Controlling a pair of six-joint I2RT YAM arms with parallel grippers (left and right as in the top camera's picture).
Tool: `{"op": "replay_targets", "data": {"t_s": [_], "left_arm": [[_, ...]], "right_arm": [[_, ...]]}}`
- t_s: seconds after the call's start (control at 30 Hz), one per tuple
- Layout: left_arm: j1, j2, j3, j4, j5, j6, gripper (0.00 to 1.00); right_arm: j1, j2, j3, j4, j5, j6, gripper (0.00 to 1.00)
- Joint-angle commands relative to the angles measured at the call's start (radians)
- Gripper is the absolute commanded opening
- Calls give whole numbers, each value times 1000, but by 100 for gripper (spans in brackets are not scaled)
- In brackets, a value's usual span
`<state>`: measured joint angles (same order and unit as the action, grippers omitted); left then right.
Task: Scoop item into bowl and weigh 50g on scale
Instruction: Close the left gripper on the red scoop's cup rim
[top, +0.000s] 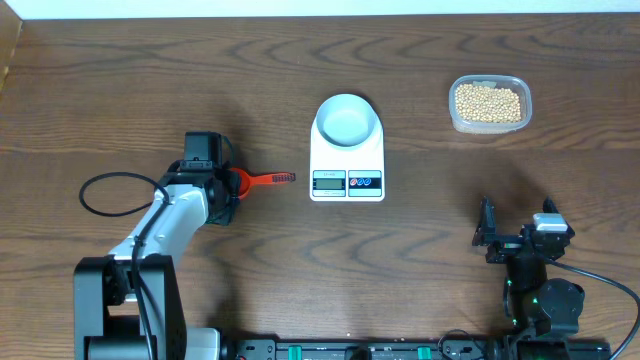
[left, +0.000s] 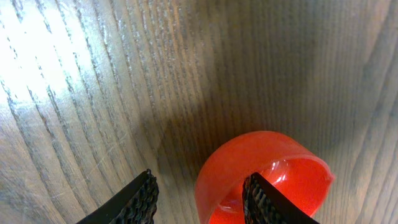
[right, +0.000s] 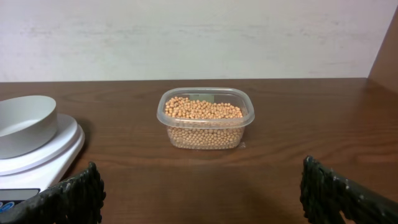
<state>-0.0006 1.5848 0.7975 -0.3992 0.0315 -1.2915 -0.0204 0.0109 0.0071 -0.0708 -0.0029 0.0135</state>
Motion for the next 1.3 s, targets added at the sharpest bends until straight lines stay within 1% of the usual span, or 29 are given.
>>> {"op": "replay_targets", "data": {"t_s": [0.0, 0.43, 0.6, 0.67, 0.93, 1.03, 1.07, 1.1, 1.27], "left_arm": [[-1, 29, 15, -2, -6, -57, 47], [-4, 30, 11, 2, -23, -76, 47], [-10, 30, 11, 24, -24, -84, 43], [-14, 30, 11, 24, -24, -101, 43], [-19, 35, 6, 24, -25, -102, 43], [-19, 58, 6, 24, -24, -102, 41], [-19, 66, 6, 24, -24, -102, 40], [-19, 82, 6, 24, -15, -103, 32], [-19, 86, 6, 24, -14, -105, 11]], "right_arm": [[-5, -6, -2, -5, 4, -11, 99], [-5, -6, -2, -5, 4, -11, 99], [-5, -6, -2, -5, 4, -11, 99], [-5, -6, -2, -5, 4, -11, 99], [-5, -6, -2, -5, 4, -11, 99], [-5, -6, -2, -5, 4, -11, 99], [-5, -6, -2, -5, 4, -11, 99], [-5, -6, -2, -5, 4, -11, 99], [-5, -6, -2, -5, 4, -11, 99]]}}
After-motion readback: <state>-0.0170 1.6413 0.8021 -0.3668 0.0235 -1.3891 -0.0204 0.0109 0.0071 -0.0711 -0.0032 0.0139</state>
